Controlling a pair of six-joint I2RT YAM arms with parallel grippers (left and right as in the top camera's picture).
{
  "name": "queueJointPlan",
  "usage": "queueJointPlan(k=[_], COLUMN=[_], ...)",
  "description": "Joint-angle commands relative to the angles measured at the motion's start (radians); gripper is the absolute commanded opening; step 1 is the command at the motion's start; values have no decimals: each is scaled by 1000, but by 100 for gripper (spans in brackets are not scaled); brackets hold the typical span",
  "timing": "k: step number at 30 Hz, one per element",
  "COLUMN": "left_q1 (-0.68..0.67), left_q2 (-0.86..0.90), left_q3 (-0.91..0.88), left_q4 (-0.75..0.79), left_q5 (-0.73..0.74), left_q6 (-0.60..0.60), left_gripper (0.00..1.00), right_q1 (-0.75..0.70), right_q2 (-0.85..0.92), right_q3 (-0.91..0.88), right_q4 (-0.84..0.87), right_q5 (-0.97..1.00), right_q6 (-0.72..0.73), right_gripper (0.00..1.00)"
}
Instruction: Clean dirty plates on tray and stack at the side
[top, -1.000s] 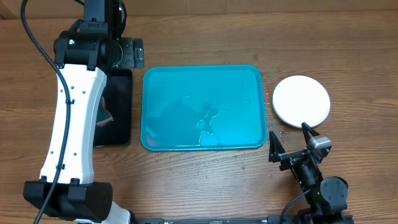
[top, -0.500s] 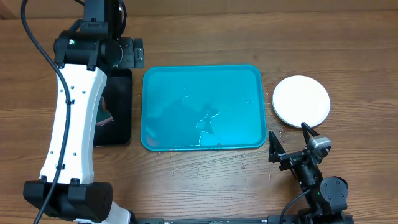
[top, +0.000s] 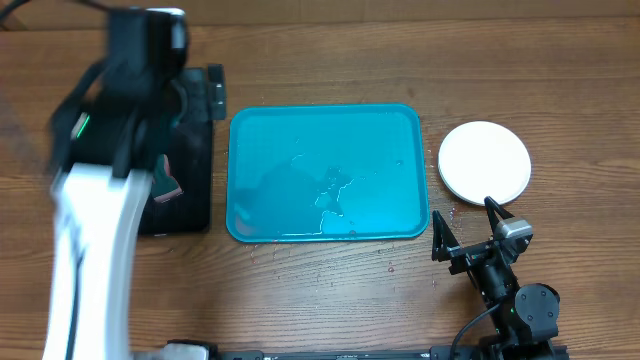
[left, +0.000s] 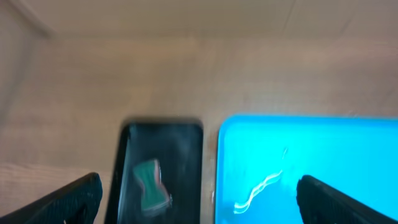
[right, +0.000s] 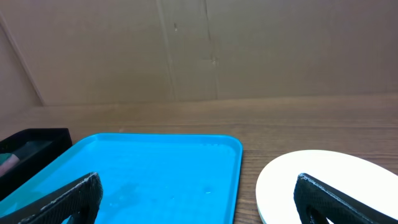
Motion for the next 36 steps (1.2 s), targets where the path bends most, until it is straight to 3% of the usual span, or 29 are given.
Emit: queueJointPlan(k=[1,9,22,28,36], left_q1=[18,128,151,151,146], left_q2=[-217,-706,-1261,-1379,-1407], left_q3=[-150,-814,-1623,-1818,-1825], left_q4=[115,612,1138,1212,1037], left_q5=[35,196,237,270,280], left_q6=[11,30,29,29,29], left_gripper=[100,100,100,100,100], right_q1=[-5,-5,-5,-5,-5], right_q2=[-12,-12,-12,-12,-12], right_q3=[-11,-11,-11,-11,-11], right_q4=[7,7,7,7,7], right_q5=[-16,-16,-16,-16,-16], right_q6=[-9,-9,-9,-9,-9], right_gripper=[100,100,100,100,100])
